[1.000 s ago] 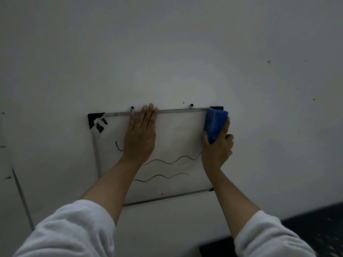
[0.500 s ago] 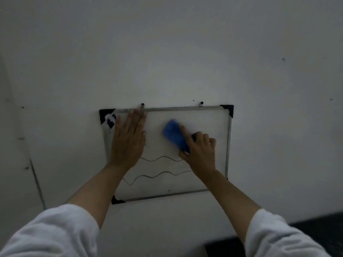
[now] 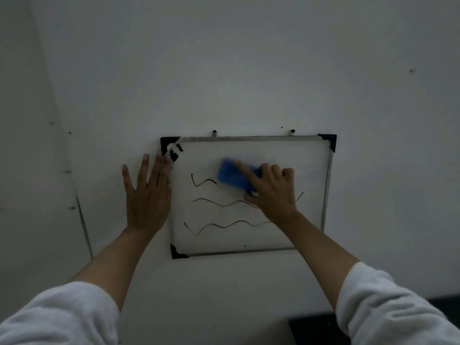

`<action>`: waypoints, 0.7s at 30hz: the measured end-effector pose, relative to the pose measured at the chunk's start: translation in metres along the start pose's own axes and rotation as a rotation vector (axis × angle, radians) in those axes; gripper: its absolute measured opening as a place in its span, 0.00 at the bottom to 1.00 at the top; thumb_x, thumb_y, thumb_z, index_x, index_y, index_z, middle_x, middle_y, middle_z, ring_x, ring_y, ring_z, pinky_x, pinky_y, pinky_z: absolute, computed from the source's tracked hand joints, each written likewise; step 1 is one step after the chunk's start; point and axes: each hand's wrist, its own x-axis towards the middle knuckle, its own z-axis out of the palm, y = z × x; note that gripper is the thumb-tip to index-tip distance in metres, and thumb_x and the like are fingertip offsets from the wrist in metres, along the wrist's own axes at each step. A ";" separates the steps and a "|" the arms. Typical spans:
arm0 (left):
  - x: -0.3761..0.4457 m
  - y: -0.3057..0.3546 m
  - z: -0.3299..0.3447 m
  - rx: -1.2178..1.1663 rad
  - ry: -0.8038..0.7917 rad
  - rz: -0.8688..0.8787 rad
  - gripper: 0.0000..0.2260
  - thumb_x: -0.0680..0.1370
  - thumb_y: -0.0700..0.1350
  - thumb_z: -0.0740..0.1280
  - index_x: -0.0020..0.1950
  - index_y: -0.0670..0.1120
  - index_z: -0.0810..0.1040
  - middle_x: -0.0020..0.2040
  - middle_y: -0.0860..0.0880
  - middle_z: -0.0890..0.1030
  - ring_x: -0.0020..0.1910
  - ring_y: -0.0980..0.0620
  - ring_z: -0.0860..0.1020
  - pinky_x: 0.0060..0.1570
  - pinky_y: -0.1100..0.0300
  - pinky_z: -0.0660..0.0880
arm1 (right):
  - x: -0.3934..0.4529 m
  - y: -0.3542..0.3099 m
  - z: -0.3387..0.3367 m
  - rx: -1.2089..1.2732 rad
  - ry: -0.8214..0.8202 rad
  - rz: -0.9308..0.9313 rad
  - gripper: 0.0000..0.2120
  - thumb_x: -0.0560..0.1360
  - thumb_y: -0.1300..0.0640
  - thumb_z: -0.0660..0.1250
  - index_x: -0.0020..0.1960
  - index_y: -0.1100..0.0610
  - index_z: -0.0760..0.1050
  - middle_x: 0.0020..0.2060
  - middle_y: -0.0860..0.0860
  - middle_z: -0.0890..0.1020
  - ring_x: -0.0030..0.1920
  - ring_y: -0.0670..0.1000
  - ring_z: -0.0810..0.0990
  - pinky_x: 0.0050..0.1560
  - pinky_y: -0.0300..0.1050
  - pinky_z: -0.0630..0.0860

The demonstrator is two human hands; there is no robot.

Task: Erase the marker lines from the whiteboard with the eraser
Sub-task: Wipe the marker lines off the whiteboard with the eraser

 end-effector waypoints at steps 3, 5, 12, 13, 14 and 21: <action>-0.006 -0.001 0.000 0.011 -0.019 0.008 0.24 0.83 0.46 0.54 0.78 0.45 0.53 0.77 0.46 0.58 0.76 0.42 0.56 0.72 0.34 0.47 | 0.007 -0.015 -0.002 0.050 0.042 0.244 0.33 0.68 0.47 0.67 0.73 0.47 0.66 0.37 0.55 0.72 0.35 0.55 0.70 0.38 0.48 0.64; -0.007 0.000 0.000 -0.004 -0.043 0.009 0.23 0.83 0.46 0.55 0.78 0.45 0.54 0.77 0.46 0.59 0.76 0.42 0.57 0.72 0.34 0.47 | -0.002 -0.027 0.001 0.048 0.015 0.015 0.36 0.65 0.48 0.71 0.73 0.46 0.66 0.38 0.54 0.72 0.36 0.54 0.69 0.38 0.48 0.64; -0.006 0.002 -0.003 -0.042 -0.109 -0.011 0.24 0.83 0.45 0.57 0.78 0.44 0.55 0.77 0.45 0.58 0.76 0.42 0.56 0.72 0.34 0.45 | 0.010 -0.024 0.002 0.012 -0.002 0.082 0.34 0.68 0.47 0.67 0.73 0.45 0.65 0.39 0.54 0.72 0.37 0.55 0.68 0.39 0.48 0.60; -0.006 0.002 -0.003 -0.034 -0.105 -0.007 0.24 0.83 0.44 0.57 0.78 0.44 0.55 0.77 0.45 0.59 0.76 0.41 0.57 0.72 0.34 0.46 | 0.010 -0.029 0.001 0.043 0.003 0.164 0.34 0.68 0.47 0.67 0.73 0.45 0.65 0.38 0.54 0.71 0.37 0.55 0.68 0.38 0.47 0.60; -0.005 0.002 -0.004 -0.025 -0.101 -0.003 0.24 0.83 0.44 0.57 0.77 0.43 0.56 0.77 0.45 0.59 0.75 0.41 0.58 0.71 0.33 0.47 | 0.007 -0.034 0.000 0.071 0.003 0.180 0.34 0.68 0.48 0.67 0.73 0.46 0.65 0.38 0.54 0.71 0.37 0.54 0.68 0.38 0.47 0.61; -0.005 0.002 -0.007 -0.038 -0.109 -0.003 0.24 0.82 0.44 0.58 0.77 0.43 0.56 0.77 0.45 0.59 0.75 0.40 0.59 0.71 0.32 0.49 | 0.010 -0.032 0.003 -0.015 -0.040 -0.195 0.38 0.66 0.46 0.69 0.74 0.44 0.62 0.40 0.53 0.72 0.37 0.54 0.68 0.39 0.49 0.64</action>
